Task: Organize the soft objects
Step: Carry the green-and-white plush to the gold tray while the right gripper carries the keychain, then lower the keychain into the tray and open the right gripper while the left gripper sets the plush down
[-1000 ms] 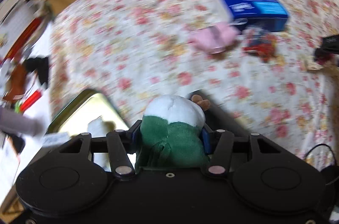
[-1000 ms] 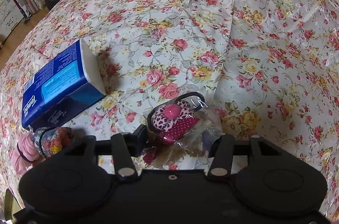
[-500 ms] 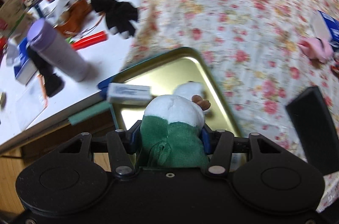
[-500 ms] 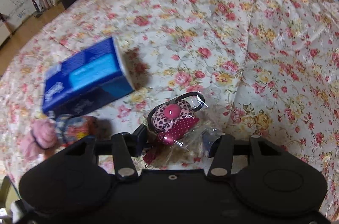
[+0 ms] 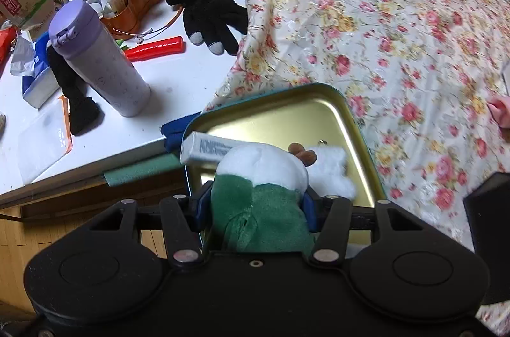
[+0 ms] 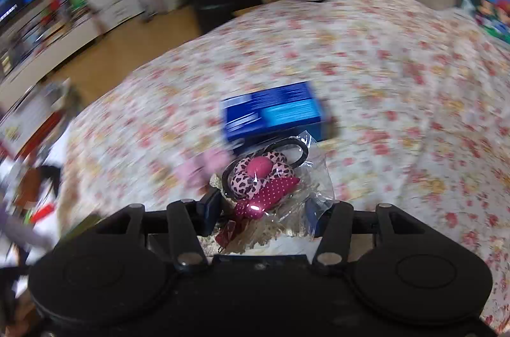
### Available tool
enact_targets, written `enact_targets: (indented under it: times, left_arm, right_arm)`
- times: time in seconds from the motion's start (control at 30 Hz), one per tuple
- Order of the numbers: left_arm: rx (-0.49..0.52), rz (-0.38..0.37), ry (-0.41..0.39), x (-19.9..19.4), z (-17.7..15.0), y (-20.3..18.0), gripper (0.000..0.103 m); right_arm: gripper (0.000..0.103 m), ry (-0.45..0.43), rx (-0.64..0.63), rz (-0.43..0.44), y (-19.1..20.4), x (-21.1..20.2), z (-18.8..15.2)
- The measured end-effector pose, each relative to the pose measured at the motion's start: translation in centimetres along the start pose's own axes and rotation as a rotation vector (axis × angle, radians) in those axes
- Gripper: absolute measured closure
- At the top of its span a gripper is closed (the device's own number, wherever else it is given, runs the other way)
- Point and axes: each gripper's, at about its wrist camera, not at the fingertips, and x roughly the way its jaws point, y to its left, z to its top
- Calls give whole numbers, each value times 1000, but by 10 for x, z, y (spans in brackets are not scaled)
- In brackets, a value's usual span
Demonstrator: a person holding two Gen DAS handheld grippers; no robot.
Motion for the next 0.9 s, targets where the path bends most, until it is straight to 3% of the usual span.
enact_targets:
  times: [0.23,0.4,0.5,0.67,0.9]
  left_arm:
    - [20,42,17,31,12,-1,50]
    - [42,61,47,55,11,-1,50]
    - [39,13,67,57,13,1,50]
    - [46,21,32,50,21,-2,49]
    - [24,-29,21,47,25,2,46]
  right_arm:
    - [52,127,-171,114,83,3,-37]
    - [52,205,-318,142,143,16,-71]
    - [52,259,-381,165,176,27,-91]
    - [52,351,-430,196,215,46,-114]
    - [55,421,-484,178,244,69,-130]
